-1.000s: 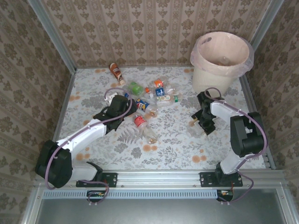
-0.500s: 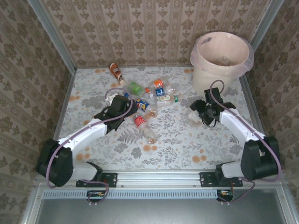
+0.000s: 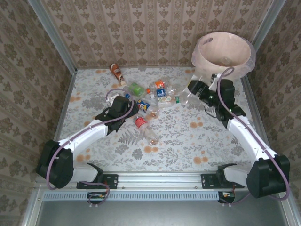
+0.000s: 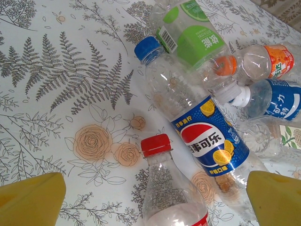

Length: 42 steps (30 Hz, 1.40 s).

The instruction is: Put the plastic bottles in the bin

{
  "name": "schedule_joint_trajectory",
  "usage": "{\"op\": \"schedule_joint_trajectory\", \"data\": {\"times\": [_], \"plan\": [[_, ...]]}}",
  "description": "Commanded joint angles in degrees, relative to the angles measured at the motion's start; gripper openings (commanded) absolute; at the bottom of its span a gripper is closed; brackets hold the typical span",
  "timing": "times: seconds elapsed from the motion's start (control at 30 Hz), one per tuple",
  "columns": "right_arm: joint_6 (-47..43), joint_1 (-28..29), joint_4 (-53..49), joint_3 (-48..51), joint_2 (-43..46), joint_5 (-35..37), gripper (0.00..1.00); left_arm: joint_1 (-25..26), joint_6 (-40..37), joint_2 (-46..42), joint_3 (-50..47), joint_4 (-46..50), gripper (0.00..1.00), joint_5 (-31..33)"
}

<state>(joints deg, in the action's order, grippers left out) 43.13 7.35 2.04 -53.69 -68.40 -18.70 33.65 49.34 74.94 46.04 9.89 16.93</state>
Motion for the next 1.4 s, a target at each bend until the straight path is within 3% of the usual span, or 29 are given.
{"op": "schedule_joint_trajectory", "data": {"times": [0.0,0.13,0.33,0.6,1.0,1.13,1.2,1.27,1.37], "plan": [[-5.2,-1.0,4.8,-7.7,-1.3,1.3,0.70,-0.3,0.5,-1.6,1.0,0.1,1.00,-0.2],[-9.3,-2.1,1.3,-17.5,-5.4,1.9,0.70,-0.3,0.6,-2.7,0.6,0.5,1.00,0.1],[-14.8,-5.1,-4.1,-30.5,-13.2,8.6,0.70,-0.3,1.0,-4.4,-0.4,0.4,1.00,0.5],[-21.0,-9.5,-16.7,-48.4,-24.7,11.0,0.70,-0.2,1.4,-6.2,-1.1,0.6,1.00,1.0],[-29.9,-12.0,-34.7,-66.2,-38.8,17.6,0.73,-0.2,2.3,-9.1,-2.7,1.8,1.00,3.0],[-29.2,-11.9,-43.3,-75.8,-45.8,16.6,0.78,-0.2,2.5,-8.2,-2.0,1.9,1.00,2.9],[-28.8,-11.9,-45.7,-80.1,-49.2,12.9,0.85,-0.2,2.6,-7.5,-1.6,1.9,1.00,2.6],[-27.8,-11.9,-46.0,-82.5,-51.1,8.9,0.99,-0.2,2.6,-6.9,-1.2,1.9,1.00,2.3],[-26.5,-11.9,-45.5,-84.2,-52.2,6.1,1.00,-0.2,2.5,-6.4,-0.9,2.0,1.00,2.1]]}}
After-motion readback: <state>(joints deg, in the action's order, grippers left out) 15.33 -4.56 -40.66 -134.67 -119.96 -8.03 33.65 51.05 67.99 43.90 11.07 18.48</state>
